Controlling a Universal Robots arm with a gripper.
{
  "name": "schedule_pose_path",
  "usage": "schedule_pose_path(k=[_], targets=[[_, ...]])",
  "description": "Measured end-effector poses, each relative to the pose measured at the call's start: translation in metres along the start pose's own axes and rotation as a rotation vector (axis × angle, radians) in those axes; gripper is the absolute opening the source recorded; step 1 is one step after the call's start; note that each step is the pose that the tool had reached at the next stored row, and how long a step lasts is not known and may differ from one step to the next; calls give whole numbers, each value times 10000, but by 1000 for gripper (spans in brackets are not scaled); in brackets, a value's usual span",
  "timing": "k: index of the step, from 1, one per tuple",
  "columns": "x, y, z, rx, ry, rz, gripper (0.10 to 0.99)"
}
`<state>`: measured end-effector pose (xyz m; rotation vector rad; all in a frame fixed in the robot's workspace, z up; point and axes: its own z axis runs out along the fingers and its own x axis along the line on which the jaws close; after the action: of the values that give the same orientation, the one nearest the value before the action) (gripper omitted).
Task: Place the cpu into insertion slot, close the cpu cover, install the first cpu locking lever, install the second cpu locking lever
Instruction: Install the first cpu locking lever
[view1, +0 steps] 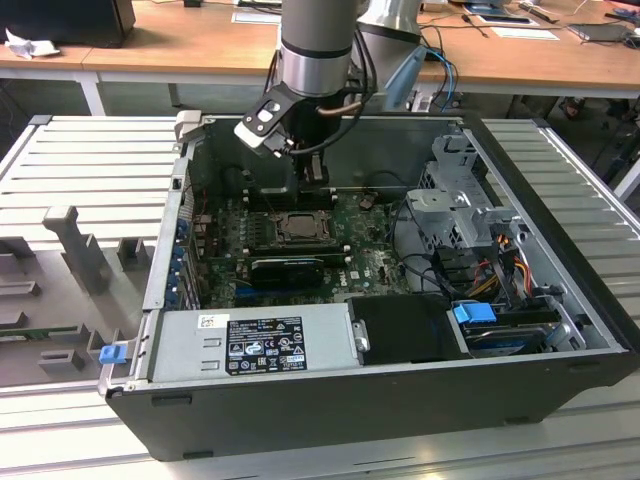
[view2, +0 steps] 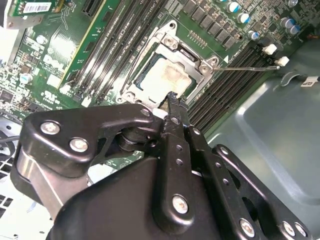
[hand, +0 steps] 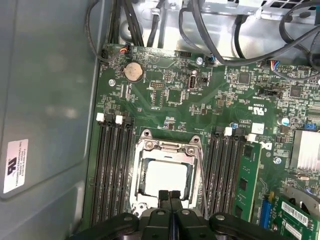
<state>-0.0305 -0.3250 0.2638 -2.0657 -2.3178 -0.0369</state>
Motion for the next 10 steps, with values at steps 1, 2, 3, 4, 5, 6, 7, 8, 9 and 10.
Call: schedule_pose_path(k=[1, 2, 3, 4, 5, 6, 7, 8, 9, 10], targets=[[0, 0, 0, 3, 0, -56, 106], [0, 0, -1, 25, -5, -544, 106], [0, 0, 0, 37, -7, -844, 106], [0, 0, 0, 52, -9, -1182, 106], [0, 0, 0, 68, -11, -1536, 106], [0, 0, 0, 81, -14, -1855, 106], [0, 0, 1, 91, -15, -2089, 106], [0, 0, 2, 98, -16, -2241, 106], [0, 0, 3, 109, -19, -2492, 106], [0, 0, 5, 118, -21, -2684, 106]])
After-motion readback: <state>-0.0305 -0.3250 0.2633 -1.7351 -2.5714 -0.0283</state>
